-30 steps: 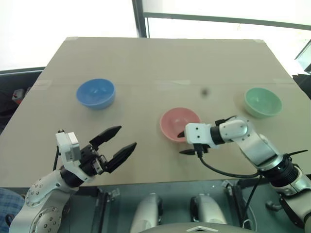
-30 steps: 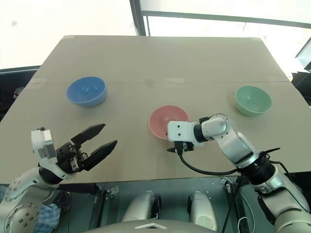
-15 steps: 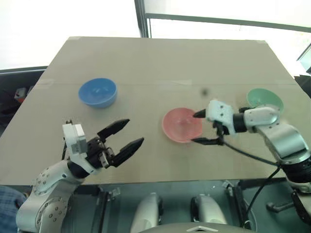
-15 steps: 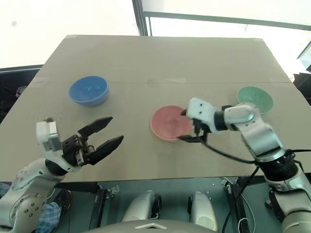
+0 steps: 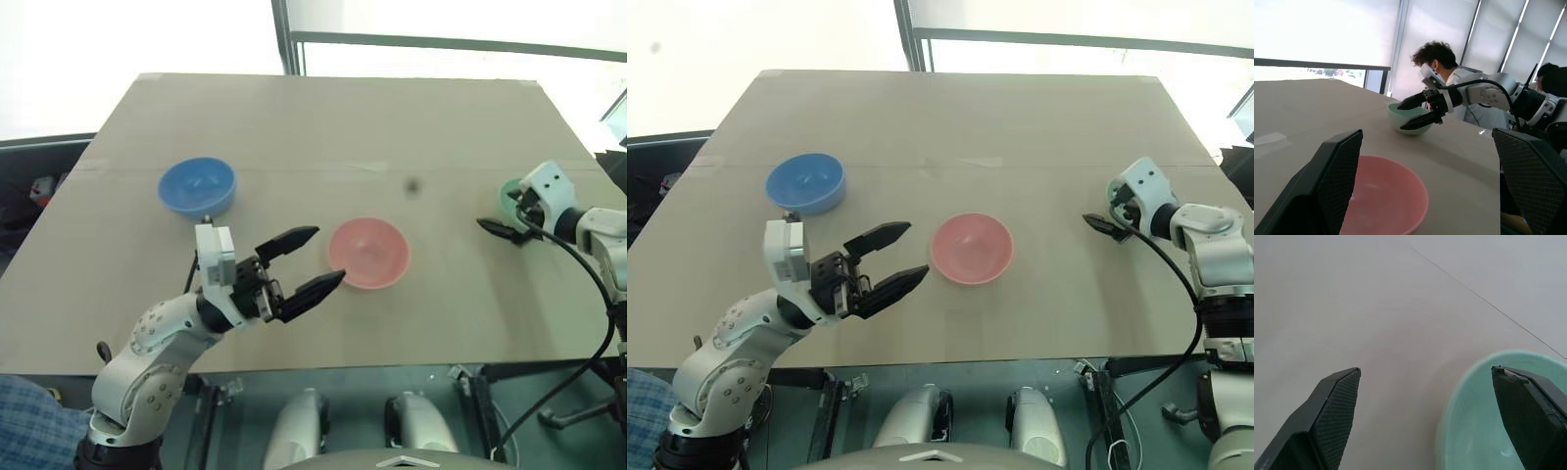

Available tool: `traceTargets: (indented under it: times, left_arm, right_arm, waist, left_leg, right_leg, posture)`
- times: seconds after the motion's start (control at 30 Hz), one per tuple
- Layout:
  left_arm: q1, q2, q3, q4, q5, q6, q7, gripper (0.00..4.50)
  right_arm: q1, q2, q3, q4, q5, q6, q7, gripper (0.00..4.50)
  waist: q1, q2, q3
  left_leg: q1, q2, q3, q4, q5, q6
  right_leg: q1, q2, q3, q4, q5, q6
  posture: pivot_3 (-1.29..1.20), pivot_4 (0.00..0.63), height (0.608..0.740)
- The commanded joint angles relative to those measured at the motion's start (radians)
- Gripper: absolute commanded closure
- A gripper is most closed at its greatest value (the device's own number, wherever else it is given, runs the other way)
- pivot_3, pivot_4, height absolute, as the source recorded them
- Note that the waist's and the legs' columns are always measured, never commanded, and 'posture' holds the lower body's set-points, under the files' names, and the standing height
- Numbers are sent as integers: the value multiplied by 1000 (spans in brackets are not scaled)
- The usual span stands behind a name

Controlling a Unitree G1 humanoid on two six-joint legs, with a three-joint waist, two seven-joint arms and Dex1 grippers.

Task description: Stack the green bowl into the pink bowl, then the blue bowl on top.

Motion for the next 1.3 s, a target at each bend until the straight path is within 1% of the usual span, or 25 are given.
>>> traceTargets:
  times: [0.03, 0.13, 0.33, 0.37, 0.4, 0.43, 0.5, 0.53, 0.57, 0.6, 0.63, 0.67, 0.7, 0.73, 0.93, 1.03, 1.1, 1.17, 1.3]
  left_arm:
    - [-33, 5, -27, -27, 37, 4, 25, 0]
    - [-46, 24, -55, -15, 87, 26, 45, 0]
    - [-67, 17, -61, 4, 115, 11, 33, 0]
    - [-71, 13, -61, 8, 114, 11, 33, 0]
    - [-74, 10, -62, 10, 115, 9, 30, 0]
    - [-74, 8, -62, 11, 116, 8, 27, 0]
    - [-75, 6, -63, 19, 124, 0, 20, 0]
    - [-76, 4, -63, 22, 126, -3, 17, 0]
    - [-77, 2, -63, 24, 128, -7, 15, 0]
    - [-77, -1, -62, 25, 129, -9, 14, 0]
    - [-76, -3, -60, 25, 130, -11, 12, 0]
    - [-74, -4, -59, 25, 132, -14, 10, 0]
    - [-73, -5, -59, 25, 134, -15, 9, 0]
    - [-70, -6, -59, 26, 136, -18, 6, 0]
    - [-52, 1, -43, 30, 136, -32, -17, 0]
    - [-41, 19, -17, 43, 132, -44, -44, 0]
    - [-33, 34, 4, 56, 131, -52, -64, 0]
    - [-23, 51, 33, 73, 125, -62, -89, 0]
    - [-1, 82, 85, 107, 120, -82, -137, 0]
  right_arm:
    - [5, 8, -23, 5, -10, -4, -55, 19]
    - [11, 5, -12, 41, -34, -8, -81, 19]
    - [10, -2, 3, 102, -69, -28, -99, 19]
    - [6, 0, 3, 110, -70, -31, -101, 523]
    - [4, 1, 5, 114, -69, -33, -98, 744]
    - [3, 2, 5, 116, -69, -36, -97, 1124]
    - [3, 6, 6, 117, -68, -36, -99, 1969]
    - [4, 7, 5, 114, -67, -36, -100, 2498]
    - [6, 8, 4, 110, -65, -34, -100, 2719]
    - [10, 8, 2, 103, -62, -32, -99, 3318]
    - [15, 7, 1, 96, -60, -31, -97, 3457]
    - [20, 7, 0, 92, -59, -32, -97, 4070]
    - [24, 7, -1, 89, -58, -33, -98, 4398]
    - [31, 8, -3, 85, -58, -35, -98, 4480]
    - [48, 15, 1, 55, -59, -49, -101, 4480]
    - [64, 16, 32, -35, -65, -68, -77, 4480]
    - [72, 14, 63, -155, -60, -68, -42, 4480]
    - [73, 7, 114, -329, -40, -55, 22, 4480]
    - [43, -10, 201, -619, 17, 43, 132, 4480]
  waist:
    - [1, 0, 0]
    - [4, 0, 0]
    - [7, 0, 0]
    - [7, 0, 0]
    - [6, 0, 0]
    - [6, 0, 0]
    - [6, 0, 0]
    - [6, 0, 0]
    - [6, 0, 0]
    - [6, 0, 0]
    - [6, 0, 0]
    - [6, 0, 0]
    - [6, 0, 0]
    - [6, -1, -1]
    - [6, -1, -1]
    - [5, -1, -1]
    - [2, 0, 0]
    - [-2, 2, 1]
    - [1, 3, 2]
  left_leg:
    - [0, 0, 0, 0, 0, 0]
    - [0, 0, 0, 1, 0, 0]
    - [0, 0, 0, 1, 0, 0]
    - [0, 0, 0, 1, 0, 0]
    - [0, 0, 0, 1, 0, 0]
    - [0, 0, 0, 1, 0, 0]
    - [0, 0, 0, 1, 0, 0]
    - [0, 0, 0, 1, 0, 0]
    - [0, 0, 0, 1, 0, 0]
    - [0, 0, 0, 1, 0, 0]
    - [0, 0, 0, 1, 0, 0]
    - [0, 0, 0, 1, 0, 0]
    - [0, 0, 0, 1, 0, 0]
    - [0, 0, 0, 1, 0, 0]
    - [2, 0, 0, 1, 0, 0]
    - [2, 0, 0, 1, 0, 0]
    - [2, 1, 0, 1, 0, 0]
    - [1, 1, 0, 1, 0, 0]
    - [1, 1, -1, 0, 0, 0]
  right_leg:
    - [0, 0, 0, 0, 0, 0]
    - [1, 0, 0, 0, 0, 0]
    - [0, 0, 0, 0, 0, 0]
    - [0, 0, 0, 0, 0, 0]
    - [0, 0, 0, 0, 0, 0]
    - [0, 0, 0, 0, 0, 0]
    - [0, 0, 0, 0, 0, 0]
    - [1, 0, 0, 0, 0, 0]
    - [1, 0, 0, 0, 0, 0]
    - [1, 0, 0, 0, 0, 0]
    - [1, 0, 0, 0, 0, 0]
    - [1, 0, 0, 0, 0, 0]
    - [1, 0, 0, 0, 0, 0]
    - [1, 0, 0, 0, 0, 0]
    - [2, 1, 0, 1, 0, 0]
    - [2, 1, 0, 1, 0, 0]
    - [1, 1, 0, 1, 0, 0]
    - [1, 1, 0, 1, 0, 0]
    - [0, 1, -1, 1, 0, 0]
  posture:
    - [0, 150, 740]
    - [0, 150, 740]
    - [0, 150, 740]
    - [0, 150, 740]
    - [0, 150, 740]
    - [0, 150, 740]
    - [0, 150, 740]
    - [0, 150, 740]
    - [0, 150, 740]
    - [0, 150, 740]
    - [0, 150, 740]
    - [0, 150, 740]
    - [0, 150, 740]
    - [0, 150, 740]
    - [0, 150, 740]
    - [0, 150, 740]
    - [0, 150, 740]
    - [0, 150, 740]
    - [0, 150, 740]
